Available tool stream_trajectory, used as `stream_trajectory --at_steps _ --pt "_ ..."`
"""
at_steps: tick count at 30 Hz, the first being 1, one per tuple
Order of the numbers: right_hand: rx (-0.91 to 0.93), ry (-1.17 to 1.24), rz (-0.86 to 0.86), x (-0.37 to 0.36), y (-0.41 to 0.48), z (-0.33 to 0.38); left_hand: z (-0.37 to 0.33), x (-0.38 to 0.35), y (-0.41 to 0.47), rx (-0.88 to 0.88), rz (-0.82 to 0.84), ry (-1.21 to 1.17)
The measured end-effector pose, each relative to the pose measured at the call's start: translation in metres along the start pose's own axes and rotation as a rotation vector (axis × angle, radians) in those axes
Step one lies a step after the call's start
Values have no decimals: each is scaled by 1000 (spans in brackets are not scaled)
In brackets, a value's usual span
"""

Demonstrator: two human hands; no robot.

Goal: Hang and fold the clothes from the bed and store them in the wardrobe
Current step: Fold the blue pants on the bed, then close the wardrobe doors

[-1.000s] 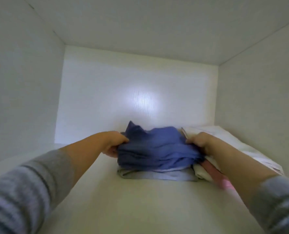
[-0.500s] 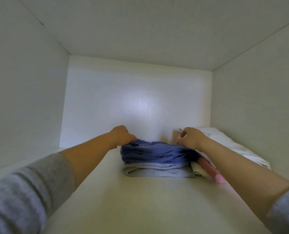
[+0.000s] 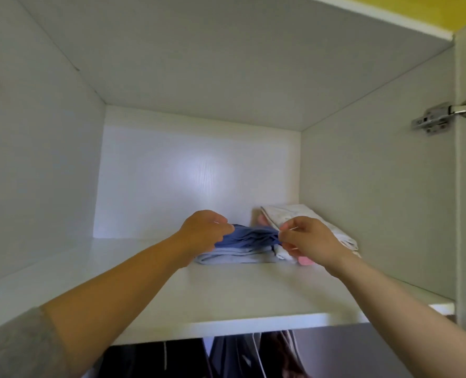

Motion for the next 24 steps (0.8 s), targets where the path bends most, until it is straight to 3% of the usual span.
stream_trajectory --at_steps 6,12,24 --pt "-12 184 -74 30 -66 14 -17 -11 -85 26 -10 -221" --pt "163 232 -180 56 -140 34 -3 -31 -178 -9 -167 -316" --pt "286 432 -98 29 -217 128 -10 11 -315 -36 -293 -249"
Point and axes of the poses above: each hand's wrist, its own y-axis towards the middle knuckle, its own x-axis out of the back of the hand, z = x × y, the point moved 5 cm from there along y, towards the middle knuckle, and after that the axes turned 12 degrees about x, right-handed, at the moved point
